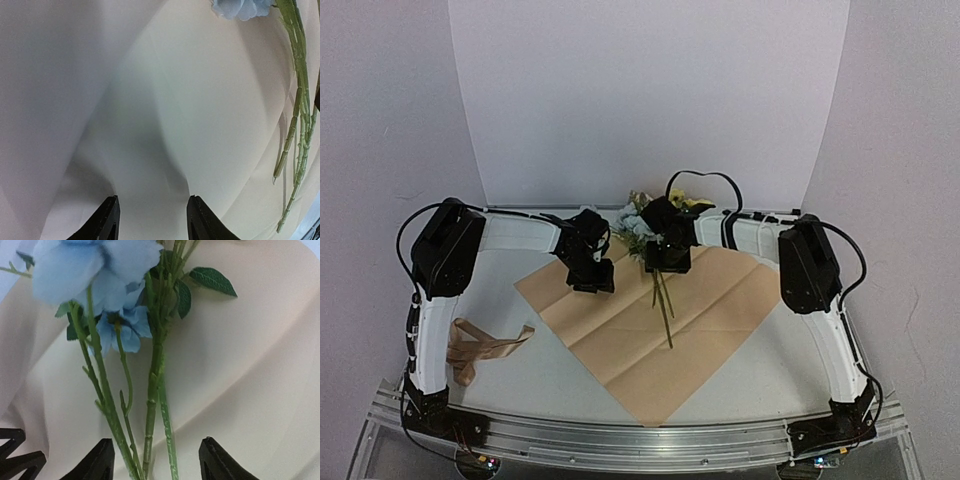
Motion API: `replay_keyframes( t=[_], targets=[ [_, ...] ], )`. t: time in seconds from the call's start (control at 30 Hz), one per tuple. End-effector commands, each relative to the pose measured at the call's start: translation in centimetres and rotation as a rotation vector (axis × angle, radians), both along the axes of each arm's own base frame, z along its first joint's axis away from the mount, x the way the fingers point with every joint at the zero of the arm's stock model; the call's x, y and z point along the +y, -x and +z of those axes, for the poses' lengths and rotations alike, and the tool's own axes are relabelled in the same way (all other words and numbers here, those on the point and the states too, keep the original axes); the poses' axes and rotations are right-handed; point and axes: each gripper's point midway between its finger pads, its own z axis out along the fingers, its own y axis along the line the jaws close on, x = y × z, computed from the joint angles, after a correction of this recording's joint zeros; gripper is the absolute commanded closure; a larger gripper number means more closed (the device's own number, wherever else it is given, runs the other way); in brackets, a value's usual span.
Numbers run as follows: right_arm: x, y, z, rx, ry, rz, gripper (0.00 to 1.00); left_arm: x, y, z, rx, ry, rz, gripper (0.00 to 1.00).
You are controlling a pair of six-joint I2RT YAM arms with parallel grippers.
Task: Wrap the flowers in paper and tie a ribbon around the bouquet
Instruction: Place the fake flower on the flattened wrapping paper, then pick up the fake flower from the flattened wrapping paper.
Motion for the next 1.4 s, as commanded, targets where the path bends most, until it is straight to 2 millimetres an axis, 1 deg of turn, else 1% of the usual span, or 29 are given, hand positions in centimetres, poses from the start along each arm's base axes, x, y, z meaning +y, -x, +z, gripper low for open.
replay_keyframes(
  t=[0.0,0.17,0.33,0.43,0.57,0.73,0.8,1.0,1.13,1.27,1.3,1.37],
  targets=[
    [-0.2,1.3,3.0,-0.008,-0.03,0.022,0.52,-0.2,-0.1,-0.4,0.014,0.0,-0.012,0.52],
    [-0.1,3.6,2.5,0.004,0.013,0.07,0.56,-0.1,-0.1,-0.4,0.016,-0.006,-0.013,0.53],
    [0.1,4.4,1.4,0.025,0.028,0.084,0.63,-0.2,-0.3,-0.4,0.017,-0.002,-0.013,0.52],
    [0.5,4.9,1.4,0.019,0.037,0.094,0.64,-0.2,-0.3,-0.4,0.019,-0.002,-0.015,0.52],
    [0.5,5.1,0.9,0.029,0.042,0.088,0.67,-0.2,-0.4,-0.3,0.02,-0.004,-0.014,0.52],
    [0.2,5.5,-0.2,0.051,0.056,0.088,0.73,-0.1,-0.4,-0.3,0.019,-0.008,-0.014,0.53],
    [0.0,5.6,-0.5,0.055,0.063,0.085,0.74,-0.1,-0.4,-0.3,0.021,-0.006,-0.015,0.52],
    [-0.1,5.6,-0.8,0.057,0.074,0.088,0.75,-0.1,-0.4,-0.3,0.021,-0.005,-0.014,0.52],
    [0.0,5.5,-1.0,0.059,0.074,0.095,0.8,-0.1,-0.4,-0.3,0.023,-0.004,-0.012,0.53],
    [0.0,5.5,-0.5,0.05,0.073,0.1,0.85,-0.1,-0.3,-0.3,0.021,0.0,-0.012,0.53],
    [0.1,5.5,-0.4,0.048,0.073,0.104,0.85,-0.1,-0.3,-0.3,0.022,0.0,-0.012,0.53],
    [0.1,5.4,-0.3,0.045,0.073,0.108,0.79,-0.1,-0.3,-0.3,0.024,0.0,-0.013,0.53]
  ],
)
